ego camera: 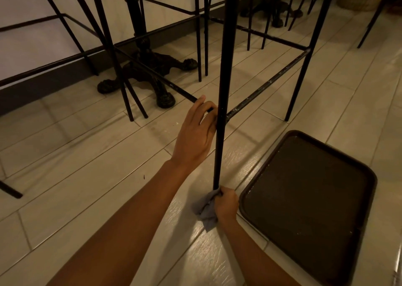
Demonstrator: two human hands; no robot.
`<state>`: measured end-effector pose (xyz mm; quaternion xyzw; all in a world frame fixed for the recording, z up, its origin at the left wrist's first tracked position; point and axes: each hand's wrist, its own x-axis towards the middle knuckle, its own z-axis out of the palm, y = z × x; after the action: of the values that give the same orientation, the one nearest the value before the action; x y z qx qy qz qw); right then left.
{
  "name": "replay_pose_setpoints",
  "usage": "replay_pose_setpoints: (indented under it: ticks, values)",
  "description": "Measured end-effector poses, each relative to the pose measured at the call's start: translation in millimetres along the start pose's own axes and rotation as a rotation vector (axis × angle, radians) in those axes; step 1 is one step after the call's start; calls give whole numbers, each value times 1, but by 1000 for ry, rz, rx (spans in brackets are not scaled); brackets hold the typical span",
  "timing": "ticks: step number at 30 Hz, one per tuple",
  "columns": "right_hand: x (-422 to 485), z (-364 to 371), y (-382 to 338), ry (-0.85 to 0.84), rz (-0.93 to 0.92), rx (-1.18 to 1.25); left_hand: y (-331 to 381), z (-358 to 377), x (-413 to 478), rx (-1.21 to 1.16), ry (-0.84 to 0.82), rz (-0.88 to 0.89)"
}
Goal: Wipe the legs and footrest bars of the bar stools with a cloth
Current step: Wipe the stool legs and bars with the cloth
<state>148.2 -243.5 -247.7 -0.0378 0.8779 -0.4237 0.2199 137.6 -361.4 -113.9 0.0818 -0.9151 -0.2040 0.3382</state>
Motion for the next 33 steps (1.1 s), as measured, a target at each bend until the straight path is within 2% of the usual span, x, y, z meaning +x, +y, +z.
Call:
replay_pose_setpoints:
  ticks: [8, 13, 24, 33]
  values:
    - [0, -21, -19, -34, -29, -45, -1, 2, 0, 52, 34, 7]
    - [-4, -41, -40, -45, -92, 15, -1, 1, 0, 84, 26, 8]
    - [-23, -88, -101, 50, -336, 186, 9, -12, 1, 135, -41, 13]
    - [-34, -109, -131, 114, -445, 288, 34, -26, -4, 18, -154, -142]
